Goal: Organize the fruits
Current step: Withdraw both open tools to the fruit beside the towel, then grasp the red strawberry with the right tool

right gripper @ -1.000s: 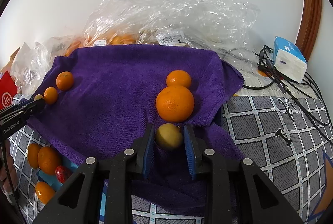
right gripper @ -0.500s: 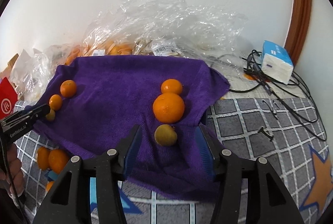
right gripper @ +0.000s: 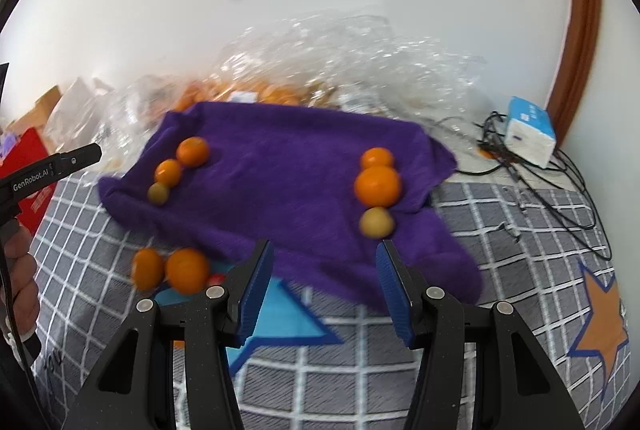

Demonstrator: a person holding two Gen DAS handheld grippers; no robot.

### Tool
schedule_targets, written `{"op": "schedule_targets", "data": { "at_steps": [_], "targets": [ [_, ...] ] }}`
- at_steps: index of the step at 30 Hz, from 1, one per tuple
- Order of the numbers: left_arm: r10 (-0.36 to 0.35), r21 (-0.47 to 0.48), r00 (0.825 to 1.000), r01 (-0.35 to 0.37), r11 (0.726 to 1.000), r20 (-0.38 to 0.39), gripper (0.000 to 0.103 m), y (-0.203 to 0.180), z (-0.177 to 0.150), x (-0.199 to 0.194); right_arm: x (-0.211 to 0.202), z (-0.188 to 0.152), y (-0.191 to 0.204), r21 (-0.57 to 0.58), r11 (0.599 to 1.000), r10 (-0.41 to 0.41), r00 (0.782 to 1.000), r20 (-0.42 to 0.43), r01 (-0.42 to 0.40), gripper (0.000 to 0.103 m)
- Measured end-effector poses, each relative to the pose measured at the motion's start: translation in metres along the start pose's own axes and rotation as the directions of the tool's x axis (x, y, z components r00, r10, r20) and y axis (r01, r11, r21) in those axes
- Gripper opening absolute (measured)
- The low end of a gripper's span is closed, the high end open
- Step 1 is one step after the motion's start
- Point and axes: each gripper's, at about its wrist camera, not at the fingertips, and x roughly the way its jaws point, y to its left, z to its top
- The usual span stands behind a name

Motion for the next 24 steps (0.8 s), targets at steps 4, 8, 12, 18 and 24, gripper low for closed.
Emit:
{"op": "schedule_targets", "data": {
  "at_steps": [4,8,12,18,24],
  "targets": [
    [0.014,-0.009,1.000,-0.015,1.000,-0.014,0.047,0.023,-0.025,-0.010,0.009,-0.012,0.024,-0.047,0.998,0.045,0.998,-0.034,-0.046,0.041],
    [0.054,0.040,0.997,-0.053,0.998,-0.045,0.047,0.031,-0.049,-0.005,0.025,-0.024,0.046,-0.094,0.992,0.071,0.994,-0.082,-0.078,0.040],
    [0.023,-0.006,0.997,-0.023,1.000,-0.071,0.047,0.045,-0.061,0.001,0.037,-0.028,0.056,-0.116,0.989,0.078,0.991,-0.108,-0.091,0.040],
    [-0.010,-0.023,0.997,0.008,1.000,-0.081,0.047,0.049,-0.068,0.002,0.054,-0.028,0.058,-0.132,0.989,0.050,0.990,-0.135,-0.068,0.040],
    [-0.006,0.002,0.993,0.007,1.000,-0.117,0.047,0.042,-0.075,0.008,0.065,-0.029,0.054,-0.122,0.990,0.049,0.989,-0.140,-0.066,0.038]
  ]
}}
